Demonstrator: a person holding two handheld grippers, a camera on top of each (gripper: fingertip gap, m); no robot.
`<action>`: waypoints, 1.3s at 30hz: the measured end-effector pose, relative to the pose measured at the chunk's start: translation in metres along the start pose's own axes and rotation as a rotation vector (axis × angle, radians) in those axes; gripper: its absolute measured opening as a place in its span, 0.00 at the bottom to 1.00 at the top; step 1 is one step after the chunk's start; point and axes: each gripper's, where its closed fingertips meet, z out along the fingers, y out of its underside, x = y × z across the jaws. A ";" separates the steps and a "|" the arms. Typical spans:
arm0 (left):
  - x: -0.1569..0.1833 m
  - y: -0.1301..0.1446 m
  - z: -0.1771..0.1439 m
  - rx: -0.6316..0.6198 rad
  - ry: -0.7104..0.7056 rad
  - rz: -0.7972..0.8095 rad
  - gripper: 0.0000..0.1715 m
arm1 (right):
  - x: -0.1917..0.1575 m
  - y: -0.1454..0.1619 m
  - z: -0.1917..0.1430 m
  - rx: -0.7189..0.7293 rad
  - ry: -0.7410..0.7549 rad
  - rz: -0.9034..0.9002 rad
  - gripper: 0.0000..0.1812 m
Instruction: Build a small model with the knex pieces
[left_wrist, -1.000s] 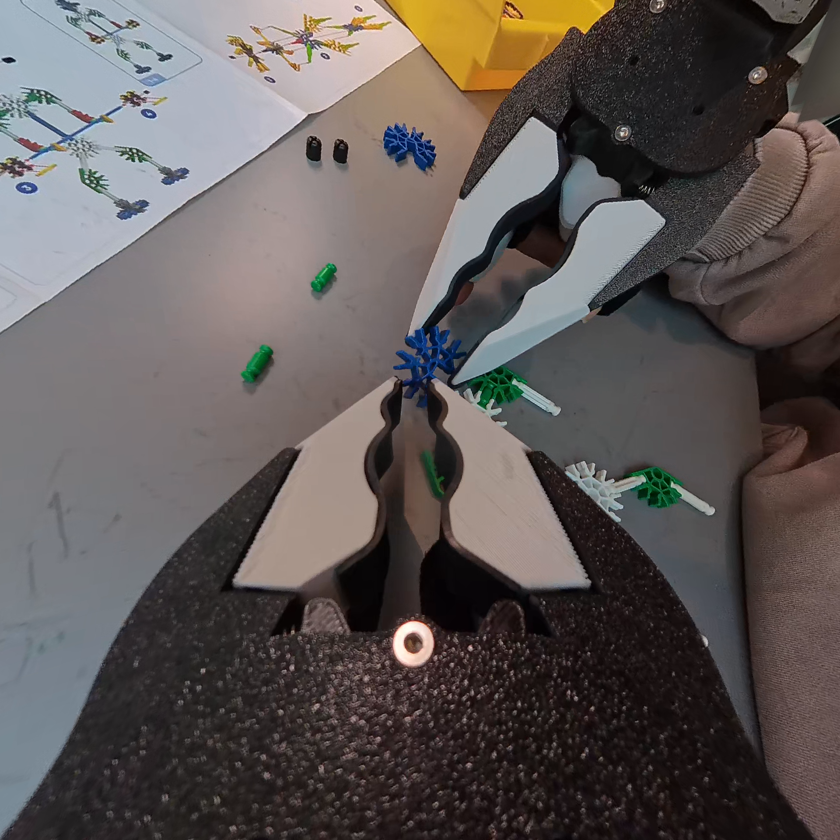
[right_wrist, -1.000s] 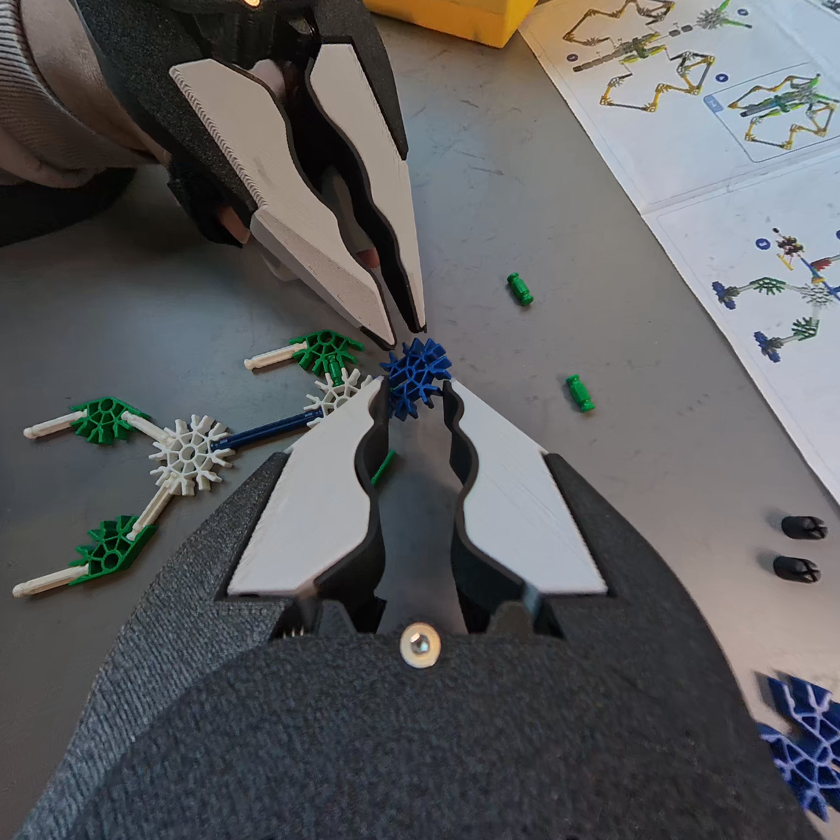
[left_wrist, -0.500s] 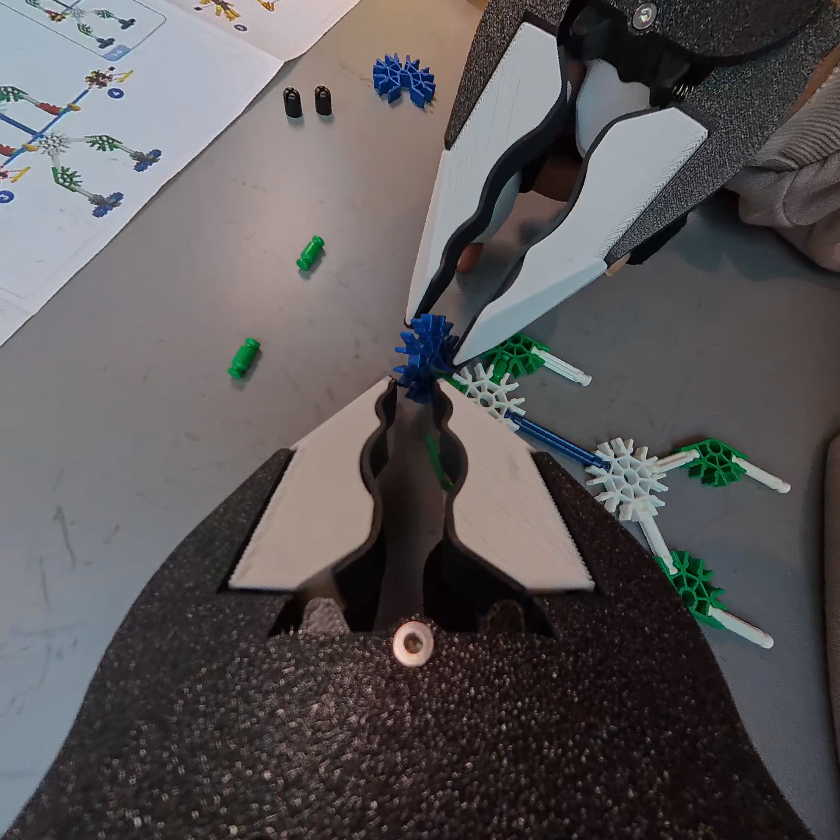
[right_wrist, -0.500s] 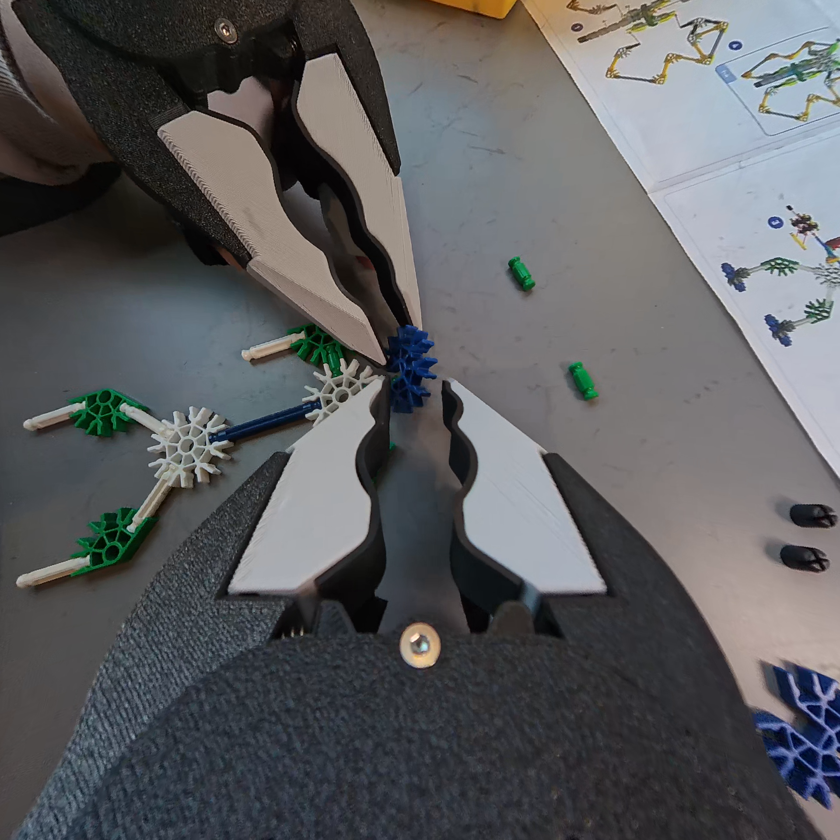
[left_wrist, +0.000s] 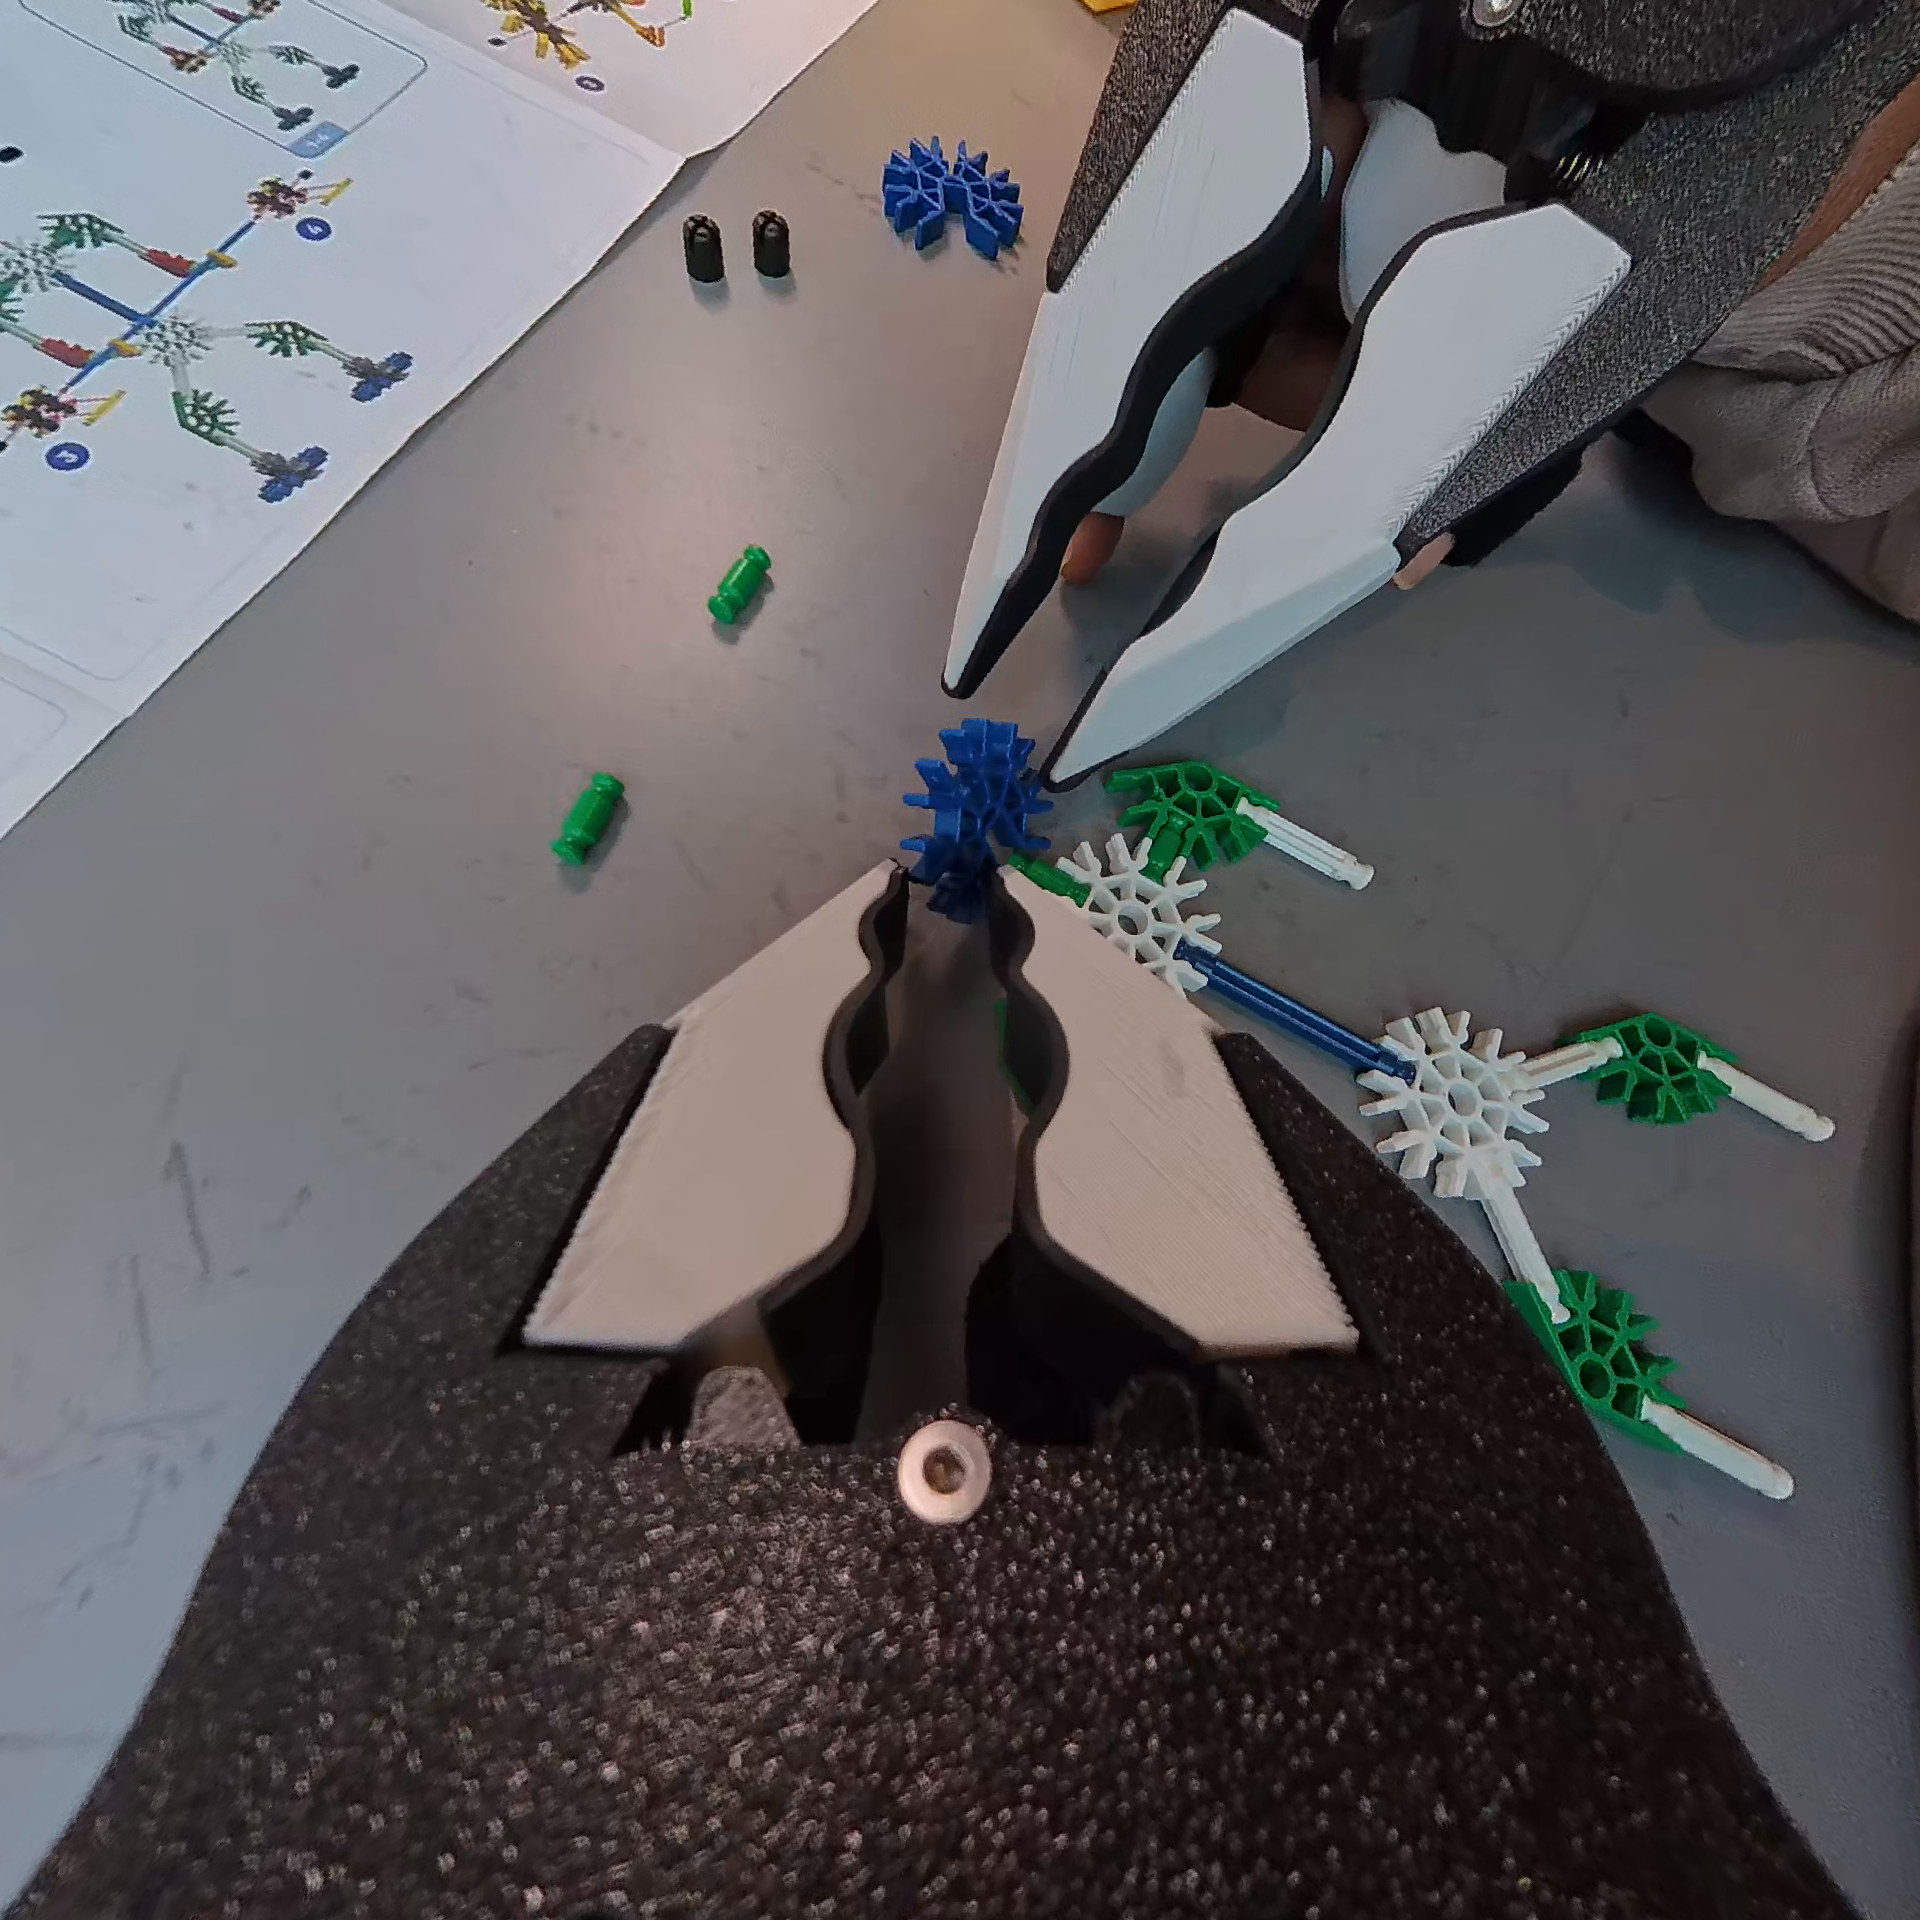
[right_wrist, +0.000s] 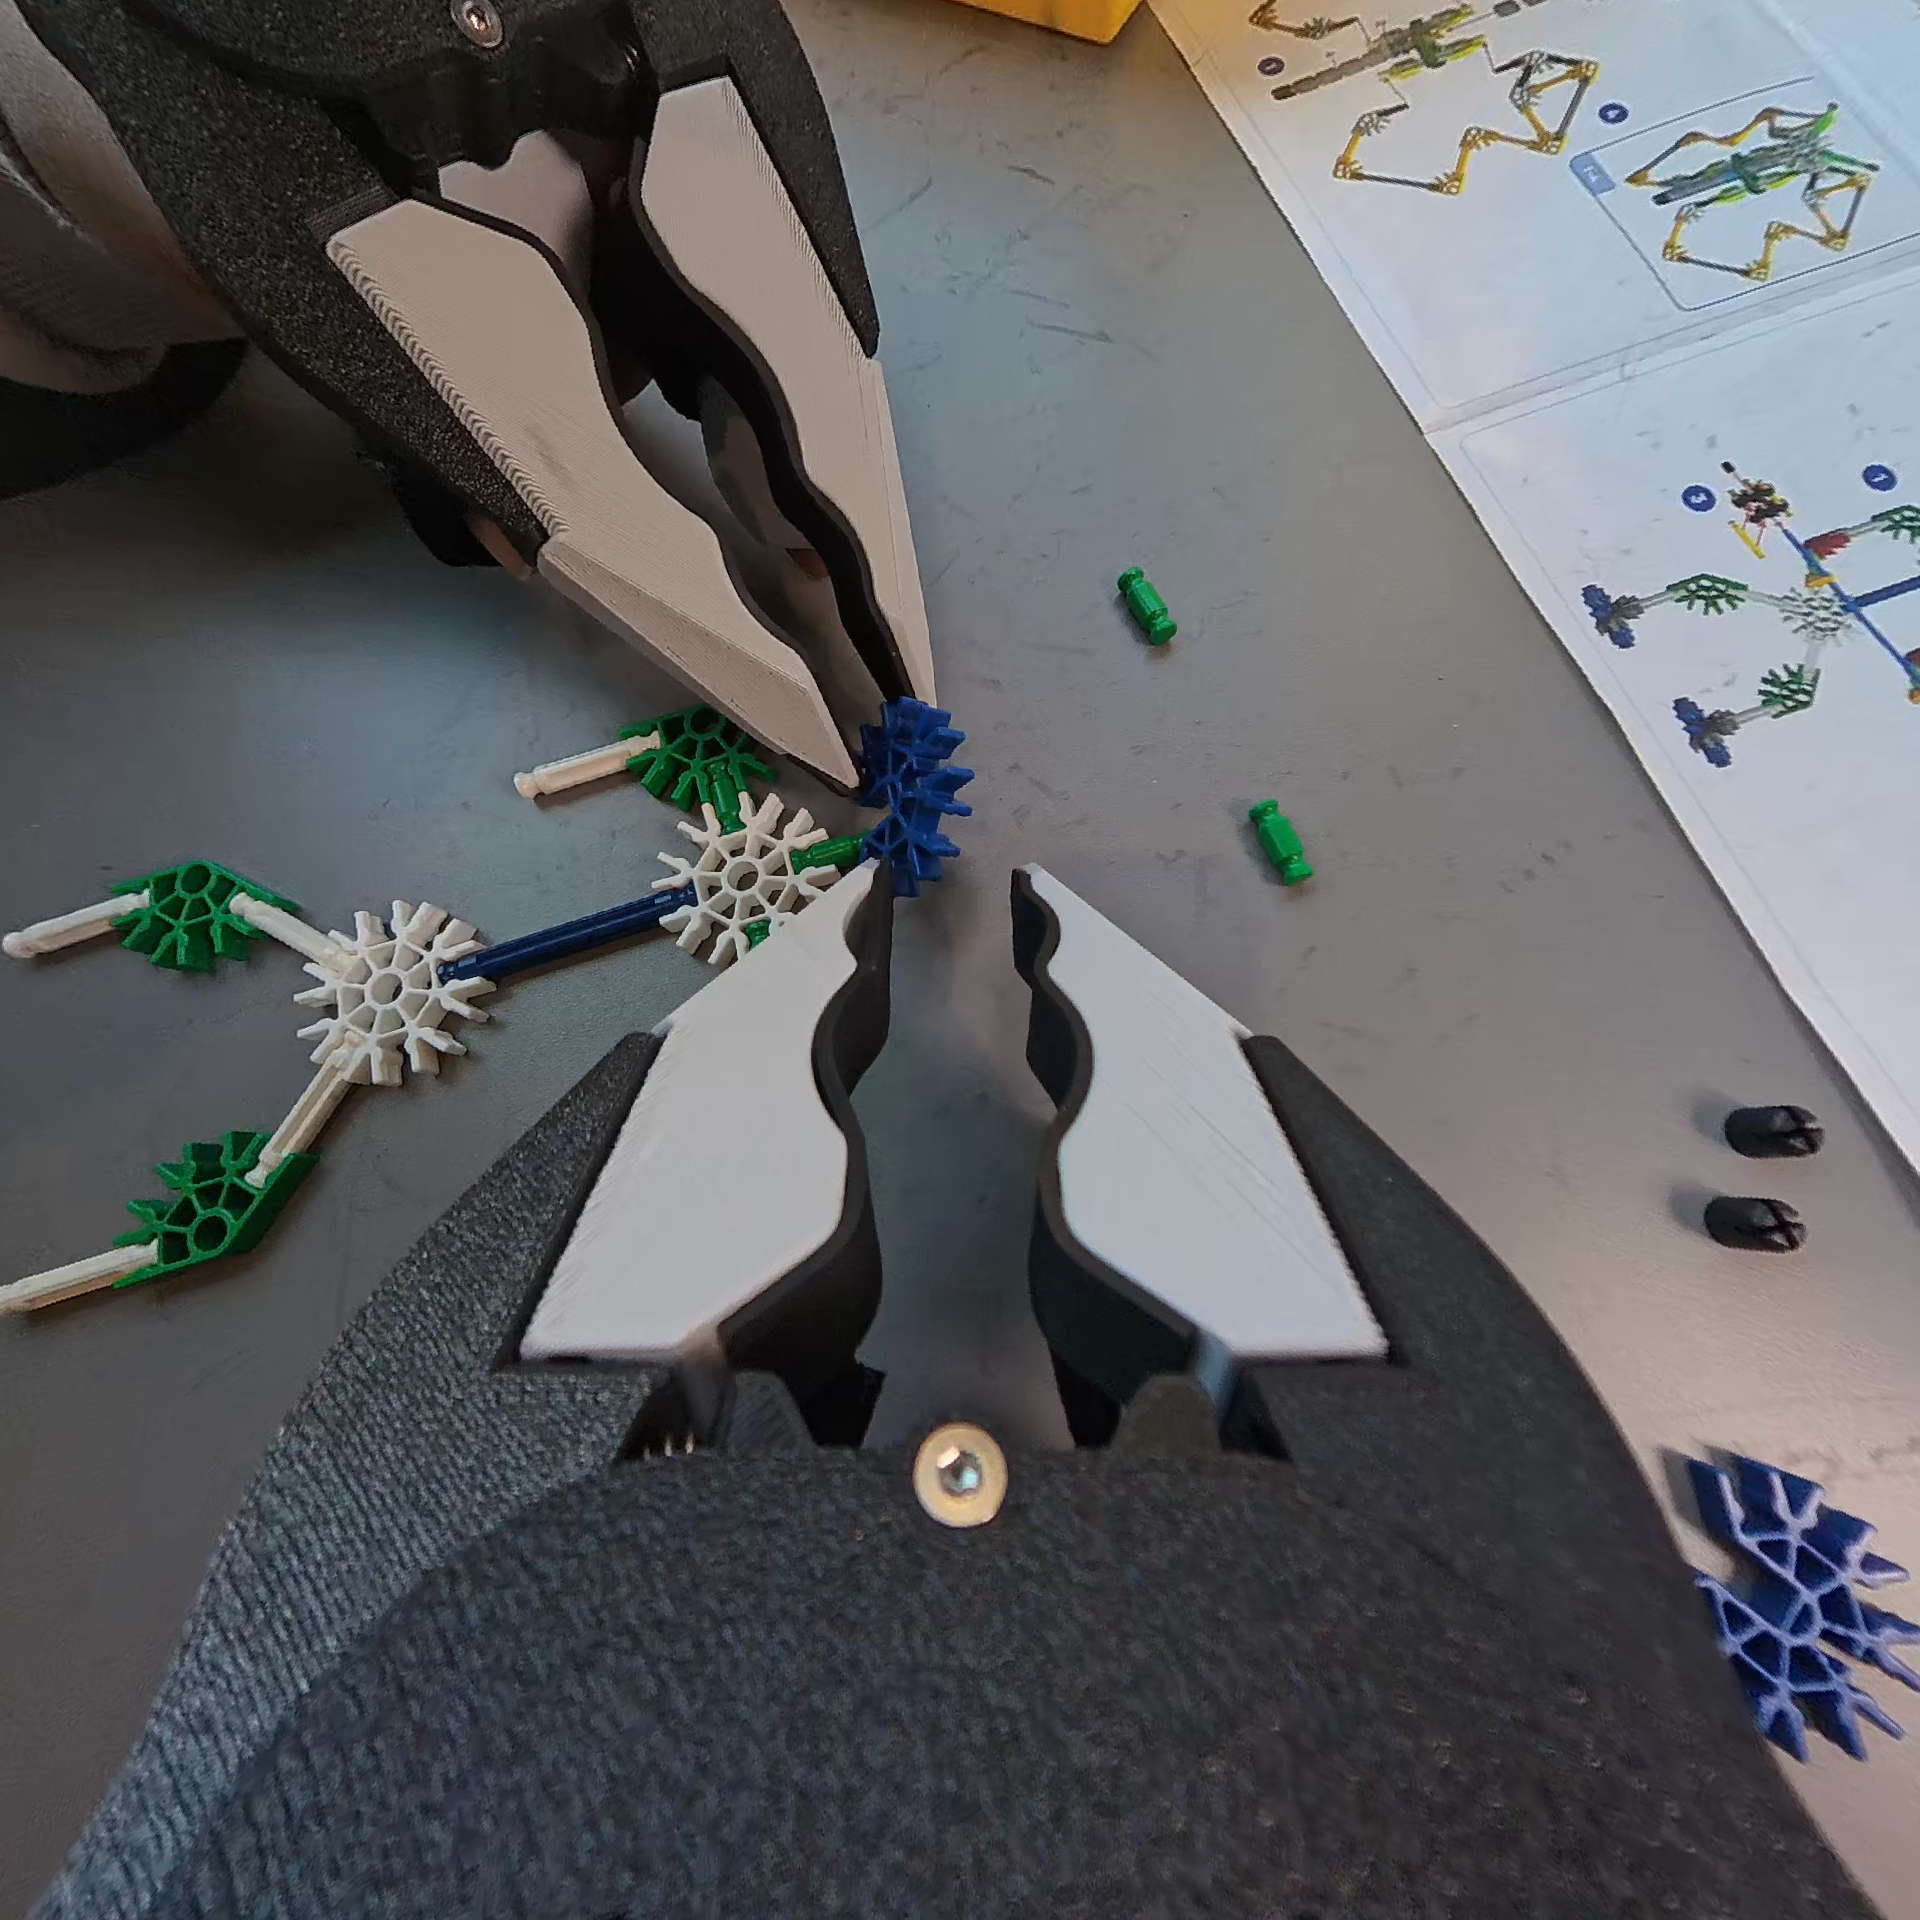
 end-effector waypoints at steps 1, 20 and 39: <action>0.000 0.000 0.000 -0.001 0.000 0.000 0.08 | 0.000 0.000 0.000 -0.001 0.000 -0.001 0.12; 0.000 -0.006 -0.004 0.043 -0.071 0.187 0.03 | -0.001 -0.010 -0.004 0.058 0.025 -0.106 0.12; 0.005 -0.007 -0.024 0.094 0.063 0.088 0.06 | -0.028 -0.001 0.000 0.016 -0.002 -0.394 0.12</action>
